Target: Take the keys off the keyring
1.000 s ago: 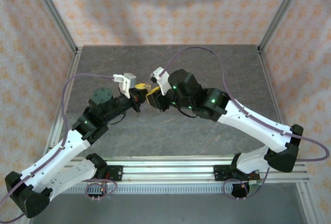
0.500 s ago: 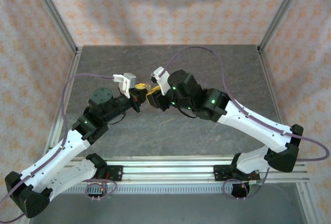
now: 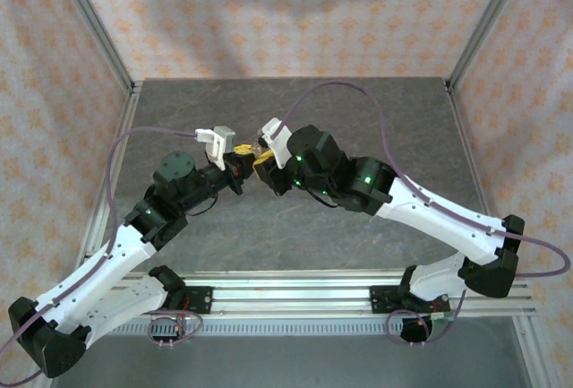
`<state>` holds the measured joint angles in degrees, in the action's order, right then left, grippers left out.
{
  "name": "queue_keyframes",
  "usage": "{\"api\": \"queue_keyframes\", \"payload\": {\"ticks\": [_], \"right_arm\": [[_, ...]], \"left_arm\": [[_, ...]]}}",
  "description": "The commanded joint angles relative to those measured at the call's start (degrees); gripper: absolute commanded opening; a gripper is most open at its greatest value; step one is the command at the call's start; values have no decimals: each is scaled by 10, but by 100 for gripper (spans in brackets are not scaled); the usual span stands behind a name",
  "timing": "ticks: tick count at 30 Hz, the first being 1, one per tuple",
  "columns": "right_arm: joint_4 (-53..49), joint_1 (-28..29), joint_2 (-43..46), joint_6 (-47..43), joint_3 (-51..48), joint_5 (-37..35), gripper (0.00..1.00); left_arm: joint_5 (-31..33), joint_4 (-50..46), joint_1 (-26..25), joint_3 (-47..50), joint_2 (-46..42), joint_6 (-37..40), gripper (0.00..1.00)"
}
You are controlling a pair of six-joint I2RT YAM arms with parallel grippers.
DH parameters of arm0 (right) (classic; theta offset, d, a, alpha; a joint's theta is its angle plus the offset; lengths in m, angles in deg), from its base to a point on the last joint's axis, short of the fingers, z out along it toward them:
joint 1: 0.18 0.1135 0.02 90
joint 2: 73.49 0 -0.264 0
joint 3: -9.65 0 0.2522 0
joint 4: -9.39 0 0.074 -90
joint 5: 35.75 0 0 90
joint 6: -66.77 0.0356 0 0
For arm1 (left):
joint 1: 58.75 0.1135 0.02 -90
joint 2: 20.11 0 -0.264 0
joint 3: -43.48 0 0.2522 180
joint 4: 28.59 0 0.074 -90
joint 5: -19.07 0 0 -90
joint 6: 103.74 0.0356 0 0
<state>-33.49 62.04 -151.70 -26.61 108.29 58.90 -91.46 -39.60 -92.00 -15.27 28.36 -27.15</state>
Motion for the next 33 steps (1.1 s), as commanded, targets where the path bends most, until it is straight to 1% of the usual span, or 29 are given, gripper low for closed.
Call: {"api": "queue_keyframes", "payload": {"ticks": [1,3,6,7,9,13,14,15,19,24,33], "right_arm": [[28,2,18,-12,7,-23,12],[30,2,18,-14,8,-27,9],[30,2,17,-19,8,-30,8],[30,2,17,-17,10,-30,10],[32,3,17,-16,9,-30,17],[38,3,17,-21,12,-23,18],[39,3,15,-24,13,-18,15],[39,4,15,-25,14,-17,14],[39,5,10,-30,16,-28,14],[40,8,10,-57,13,-25,0],[43,38,29,-192,-25,-37,0]], "left_arm": [[-12,-1,0,-11,-7,10,0],[-12,-1,1,-11,-8,11,0],[-13,-1,0,-11,-9,11,0],[-14,-1,0,-9,-9,11,0],[-16,-1,0,-10,-9,11,0],[-18,0,0,-10,-9,10,0],[-18,0,0,-10,-9,10,0],[-19,-2,0,-10,-9,10,0],[-22,0,0,-10,-9,10,0],[-25,-3,0,-11,-9,9,0],[-32,-10,0,-17,-7,10,0]]}}
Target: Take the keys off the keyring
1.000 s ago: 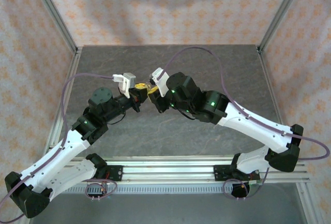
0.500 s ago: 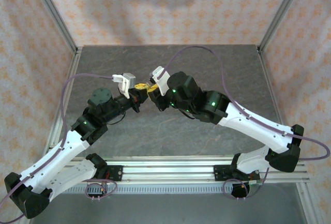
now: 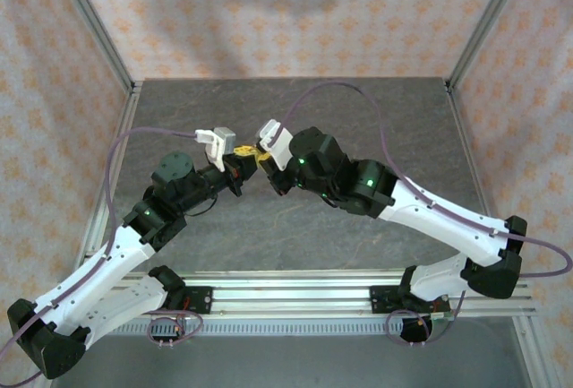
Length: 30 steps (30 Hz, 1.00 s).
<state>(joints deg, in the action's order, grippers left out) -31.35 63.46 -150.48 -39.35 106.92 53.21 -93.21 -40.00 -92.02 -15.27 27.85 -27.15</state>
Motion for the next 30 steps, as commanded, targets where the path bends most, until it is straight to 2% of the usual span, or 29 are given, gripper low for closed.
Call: {"api": "queue_keyframes", "payload": {"ticks": [1,10,18,22,26,30], "right_arm": [[21,31,17,-81,-15,13,0],[-1,89,-8,-181,-16,-33,0],[24,89,-3,-167,-21,-42,0],[28,41,-1,-98,-5,-43,0],[51,-13,20,-47,-16,-13,0],[70,-38,36,-33,-34,0,0]], "left_arm": [[-15,-7,0,-18,-1,10,0],[-32,-8,0,-26,11,8,0],[-22,-4,0,-20,8,8,0],[-19,9,0,-9,5,2,17],[-12,15,0,7,-8,-1,33],[-6,16,0,19,-28,1,44]]}}
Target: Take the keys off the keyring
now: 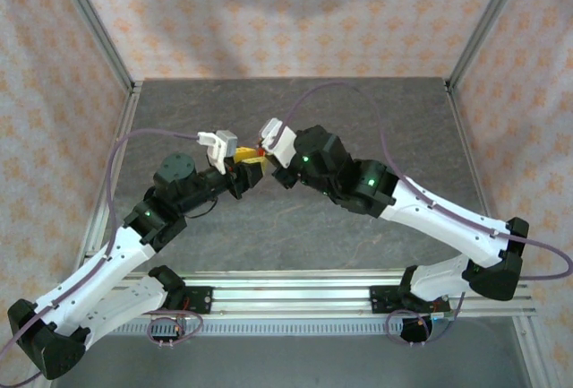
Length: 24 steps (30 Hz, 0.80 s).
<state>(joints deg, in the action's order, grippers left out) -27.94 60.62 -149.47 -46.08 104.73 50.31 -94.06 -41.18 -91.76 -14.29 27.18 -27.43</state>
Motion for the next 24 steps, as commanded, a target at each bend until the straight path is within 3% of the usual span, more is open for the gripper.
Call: {"api": "queue_keyframes", "payload": {"ticks": [1,12,17,24], "right_arm": [[36,-15,28,38,-14,33,0],[47,-104,78,79,-62,175,0],[36,-132,93,127,-68,221,0],[-11,-165,52,186,-42,246,0]], "left_arm": [[3,27,-3,11,-26,4,45],[44,-45,-1,-34,-45,19,62],[11,-46,9,-72,-18,-5,78],[-121,-88,43,-148,75,-70,86]]}}
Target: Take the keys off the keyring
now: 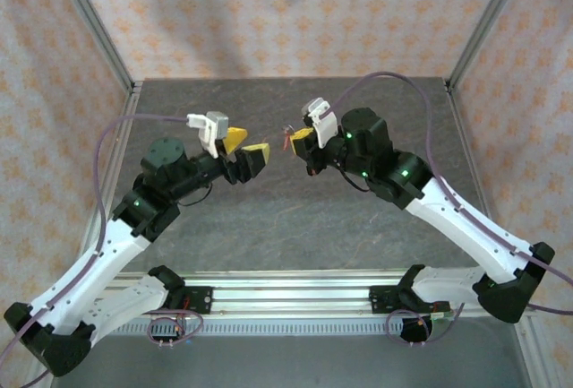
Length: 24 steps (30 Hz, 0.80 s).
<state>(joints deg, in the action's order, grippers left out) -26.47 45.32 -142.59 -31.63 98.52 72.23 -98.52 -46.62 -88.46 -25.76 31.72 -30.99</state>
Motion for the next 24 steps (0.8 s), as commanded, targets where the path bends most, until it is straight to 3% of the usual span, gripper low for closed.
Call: {"api": "queue_keyframes", "payload": {"ticks": [1,3,11,24], "right_arm": [[-31,-19,-23,50,25,34,0],[-38,-28,-30,61,30,48,0],[-48,-51,-35,90,34,106,0],[-49,-55,-51,108,52,177,0]], "left_arm": [[-103,-32,14,-42,46,-40,87],[-140,-17,23,-46,66,-60,92],[-251,75,44,-36,104,-123,88],[-252,81,44,-38,118,-122,87]]}}
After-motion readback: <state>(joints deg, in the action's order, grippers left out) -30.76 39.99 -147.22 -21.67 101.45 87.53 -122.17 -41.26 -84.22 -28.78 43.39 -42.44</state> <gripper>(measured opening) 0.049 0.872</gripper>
